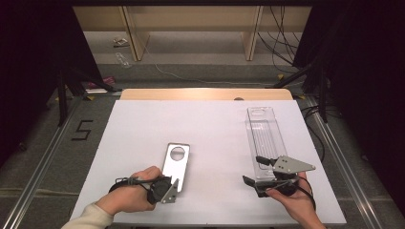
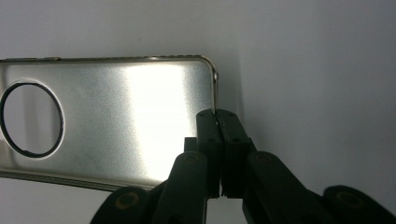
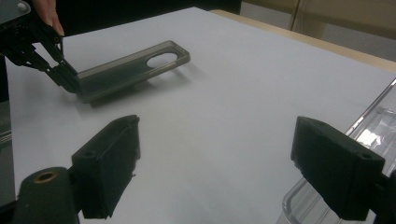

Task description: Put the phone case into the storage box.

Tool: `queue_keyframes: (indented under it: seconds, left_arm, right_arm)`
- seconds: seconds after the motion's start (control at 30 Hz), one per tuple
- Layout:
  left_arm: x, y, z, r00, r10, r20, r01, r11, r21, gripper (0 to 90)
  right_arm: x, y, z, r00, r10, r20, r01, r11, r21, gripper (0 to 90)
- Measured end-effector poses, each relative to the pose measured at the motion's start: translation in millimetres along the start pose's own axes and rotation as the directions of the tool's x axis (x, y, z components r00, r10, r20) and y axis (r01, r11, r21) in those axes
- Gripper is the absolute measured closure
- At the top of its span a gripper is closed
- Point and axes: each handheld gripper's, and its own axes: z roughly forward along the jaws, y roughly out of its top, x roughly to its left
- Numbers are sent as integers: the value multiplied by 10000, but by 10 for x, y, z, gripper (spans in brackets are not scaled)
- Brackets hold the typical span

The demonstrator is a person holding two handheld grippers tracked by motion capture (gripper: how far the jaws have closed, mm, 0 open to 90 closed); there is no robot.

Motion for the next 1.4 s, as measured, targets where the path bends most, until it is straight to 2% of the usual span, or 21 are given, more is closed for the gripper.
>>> queue_keyframes:
  seconds: [0.03, 0.1, 0.13, 0.23, 0.27, 0.3, 0.33, 0.37, 0.43, 0.47, 0.5, 0.67, 0.77, 0.83, 1.0, 1.1, 1.13, 1.23, 1.27, 1.3, 1.4]
  left_arm:
    - [9, 7, -4, 9999, 55, -136, -55, 10000, -31, 883]
    - [14, 13, 0, 9990, -155, -410, 144, 9996, -254, 883]
    - [25, 18, -4, 9973, -286, -680, 250, 9982, -539, 882]
    - [30, 22, -16, 9948, -443, -917, 366, 9958, -838, 880]
    - [33, 30, -30, 9911, -474, -1240, 346, 9940, -1038, 878]
    - [33, 30, -30, 9911, -474, -1240, 346, 9940, -1038, 878]
    - [28, 41, -42, 9866, -489, -1558, 305, 9925, -1188, 879]
    - [28, 41, -42, 9866, -489, -1558, 305, 9925, -1188, 880]
    - [23, 60, -61, 9814, -551, -1839, 293, 9897, -1402, 881]
    - [16, 84, -88, 9752, -669, -2108, 330, 9865, -1602, 883]
    - [16, 84, -88, 9752, -669, -2108, 330, 9865, -1602, 884]
    - [-11, 140, -115, 9651, -859, -2472, 341, 9778, -2066, 885]
    - [-19, 162, -125, 9616, -884, -2599, 307, 9754, -2183, 886]
    - [-24, 170, -124, 9577, -1100, -2660, 455, 9704, -2373, 887]
    - [-16, 171, -129, 9543, -1277, -2702, 568, 9652, -2553, 888]
    - [-22, 172, -117, 9545, -1290, -2687, 577, 9645, -2577, 888]
    - [-23, 175, -113, 9577, -1250, -2591, 574, 9656, -2535, 888]
    - [-25, 187, -117, 9538, -1263, -2727, 535, 9643, -2594, 888]
    - [-26, 187, -120, 9507, -1293, -2819, 523, 9627, -2654, 888]
    - [-23, 189, -122, 9525, -1286, -2759, 544, 9636, -2616, 888]
    - [-20, 187, -125, 9516, -1346, -2763, 598, 9629, -2630, 889]
  right_arm:
    - [0, 0, 0, 10000, 0, 0, 0, 10000, 0, 166]
    - [0, 0, -1, 10000, -4, 1, 4, 10000, -1, 166]
    - [0, 0, -2, 10000, -8, -1, 8, 10000, -3, 166]
    - [-1, 1, -4, 10000, -18, -8, 18, 10000, -5, 166]
    - [-2, 1, -6, 10000, -15, -6, 15, 10000, -8, 166]
    - [-2, 1, -6, 10000, -9, -8, 9, 10000, -13, 166]
    - [-3, 0, -6, 10000, -2, -2, 2, 10000, -6, 166]
    - [-3, 0, -6, 10000, -2, -2, 2, 10000, -6, 166]
    - [-3, 1, -5, 10000, -21, 1, 21, 10000, 3, 166]
    - [-1, 2, -5, 10000, -23, -3, 23, 10000, -3, 166]
    - [-1, 2, -5, 10000, -23, -3, 23, 10000, -3, 166]
    - [1, 6, -4, 10000, -21, 8, 21, 10000, -12, 166]
    - [3, 7, -3, 10000, -14, 15, 14, 10000, -8, 166]
    - [3, 7, -2, 10000, -23, 19, 23, 10000, -6, 166]
    - [-1, 5, 5, 10000, -13, 20, 14, 10000, -12, 166]
    - [-1, 6, 7, 10000, 2, 27, -2, 10000, -19, 166]
    - [1, 7, 8, 10000, 20, 30, -20, 10000, -20, 166]
    - [7, 20, 11, 10000, 31, 40, -31, 10000, -66, 166]
    - [12, 38, 15, 10000, 67, 33, -67, 9998, -164, 166]
    - [12, 38, 15, 10000, 67, 33, -67, 9998, -164, 166]
    - [28, 95, 27, 9998, 192, 76, -189, 9989, -427, 163]
